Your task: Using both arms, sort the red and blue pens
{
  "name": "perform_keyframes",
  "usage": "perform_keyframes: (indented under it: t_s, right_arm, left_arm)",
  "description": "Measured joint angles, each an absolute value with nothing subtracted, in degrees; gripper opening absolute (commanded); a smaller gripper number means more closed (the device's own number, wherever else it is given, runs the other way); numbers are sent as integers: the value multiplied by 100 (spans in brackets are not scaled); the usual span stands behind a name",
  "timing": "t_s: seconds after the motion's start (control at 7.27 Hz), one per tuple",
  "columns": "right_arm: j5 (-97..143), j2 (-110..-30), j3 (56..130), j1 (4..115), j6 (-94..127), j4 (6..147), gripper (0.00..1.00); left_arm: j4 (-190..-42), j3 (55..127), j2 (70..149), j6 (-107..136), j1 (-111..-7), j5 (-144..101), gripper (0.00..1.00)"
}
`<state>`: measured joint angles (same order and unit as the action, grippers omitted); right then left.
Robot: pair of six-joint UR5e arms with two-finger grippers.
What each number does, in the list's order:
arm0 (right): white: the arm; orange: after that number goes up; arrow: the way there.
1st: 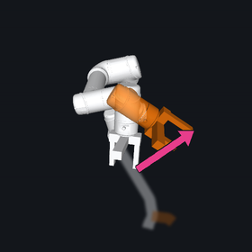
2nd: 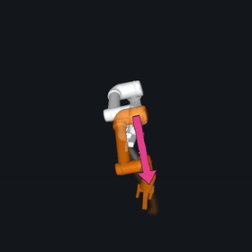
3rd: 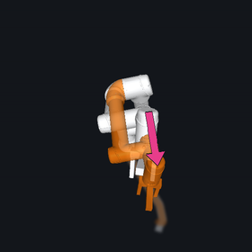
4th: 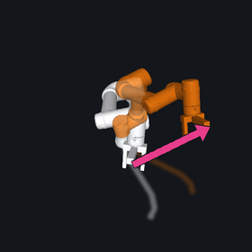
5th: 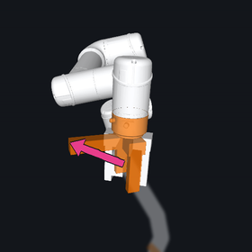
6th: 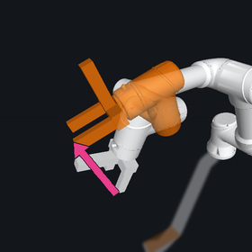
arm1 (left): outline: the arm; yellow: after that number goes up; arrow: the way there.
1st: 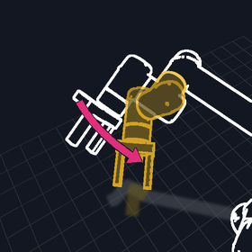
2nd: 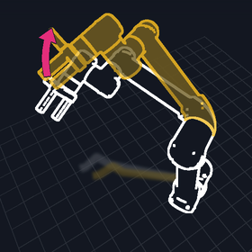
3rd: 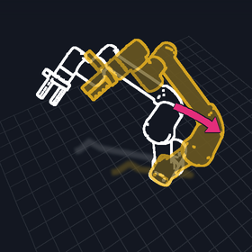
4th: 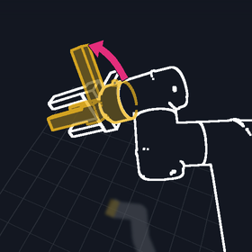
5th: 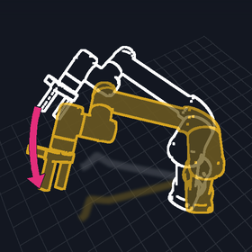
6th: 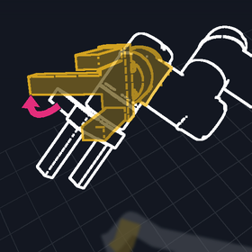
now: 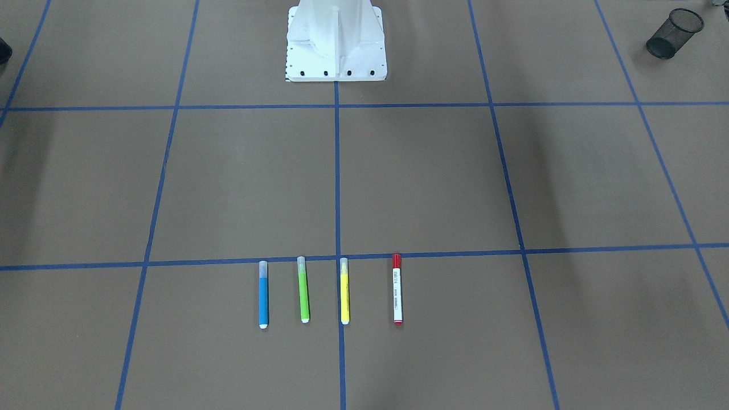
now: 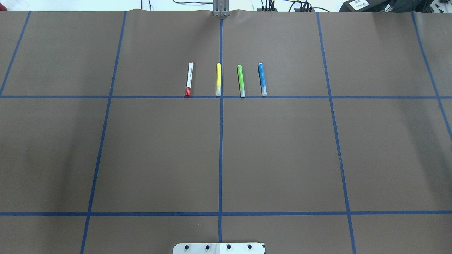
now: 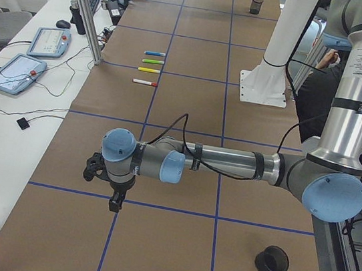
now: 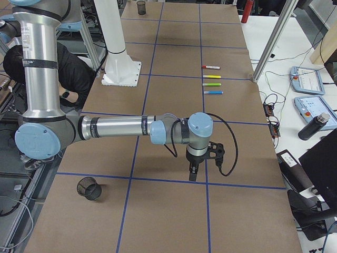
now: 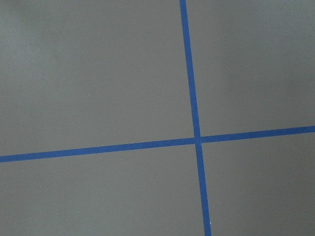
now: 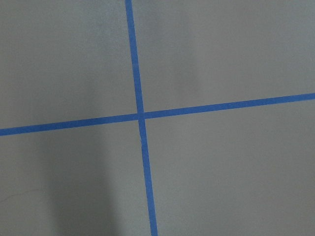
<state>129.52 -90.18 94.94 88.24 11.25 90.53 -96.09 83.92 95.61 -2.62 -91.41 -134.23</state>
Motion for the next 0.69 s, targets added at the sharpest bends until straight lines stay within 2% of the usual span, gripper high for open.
perform_keyframes:
  t_s: [0.69]
  right_arm:
    - [13018, -9025, 9494, 8824, 1124, 9053, 100]
  left_arm:
    - [-9677, 8294, 9571, -295, -9141, -13419, 100]
